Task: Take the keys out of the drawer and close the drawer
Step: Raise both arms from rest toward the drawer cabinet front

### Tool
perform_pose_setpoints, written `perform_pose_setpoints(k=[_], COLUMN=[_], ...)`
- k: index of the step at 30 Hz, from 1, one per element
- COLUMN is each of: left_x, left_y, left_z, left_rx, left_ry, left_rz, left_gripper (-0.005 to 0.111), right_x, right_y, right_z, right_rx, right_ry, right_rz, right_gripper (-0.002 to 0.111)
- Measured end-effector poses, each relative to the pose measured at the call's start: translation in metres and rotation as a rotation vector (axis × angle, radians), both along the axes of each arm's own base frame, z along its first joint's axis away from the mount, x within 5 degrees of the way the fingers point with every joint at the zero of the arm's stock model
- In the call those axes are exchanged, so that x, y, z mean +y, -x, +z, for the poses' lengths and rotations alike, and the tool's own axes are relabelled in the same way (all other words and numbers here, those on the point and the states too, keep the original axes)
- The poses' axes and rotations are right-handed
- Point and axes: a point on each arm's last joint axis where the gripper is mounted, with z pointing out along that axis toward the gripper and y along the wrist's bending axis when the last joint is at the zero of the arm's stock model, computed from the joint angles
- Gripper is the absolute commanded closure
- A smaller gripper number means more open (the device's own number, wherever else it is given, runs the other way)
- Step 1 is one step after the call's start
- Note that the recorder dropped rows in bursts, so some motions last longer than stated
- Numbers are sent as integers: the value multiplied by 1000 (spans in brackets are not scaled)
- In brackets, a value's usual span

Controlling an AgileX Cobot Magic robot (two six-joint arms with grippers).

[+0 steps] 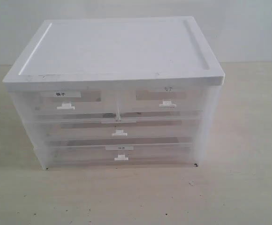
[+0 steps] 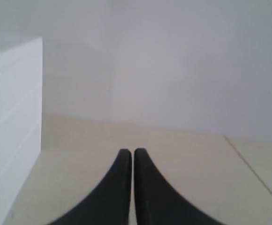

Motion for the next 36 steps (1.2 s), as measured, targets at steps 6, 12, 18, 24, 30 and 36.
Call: perform_pose_setpoints(k=[6,12,18,24,30,36], left_x=[1,4,0,-32,-64,-73], left_y=[2,9,16,19,-2,-38], left_z=[20,43,55,82,93,64], left_rx=[-243,-515,-670,-647,-425,-140], left_ry=[201,324,543,376,146,87], left_rz=[-4,-29,-155,-499,-860,-994], left_gripper=[92,92,93,102,102,102], right_x=[1,2,2,18,40,56], right_y=[4,13,19,18,-10,-47], right_z=[23,42,50,72,79,58], right_rx=[-255,-479,-580,-478,-221,26], right_ry=[-122,-399,-580,-515,-397,-350], right_rz=[37,150,243,390,552,699], right_gripper=[108,108,108,108,108,108])
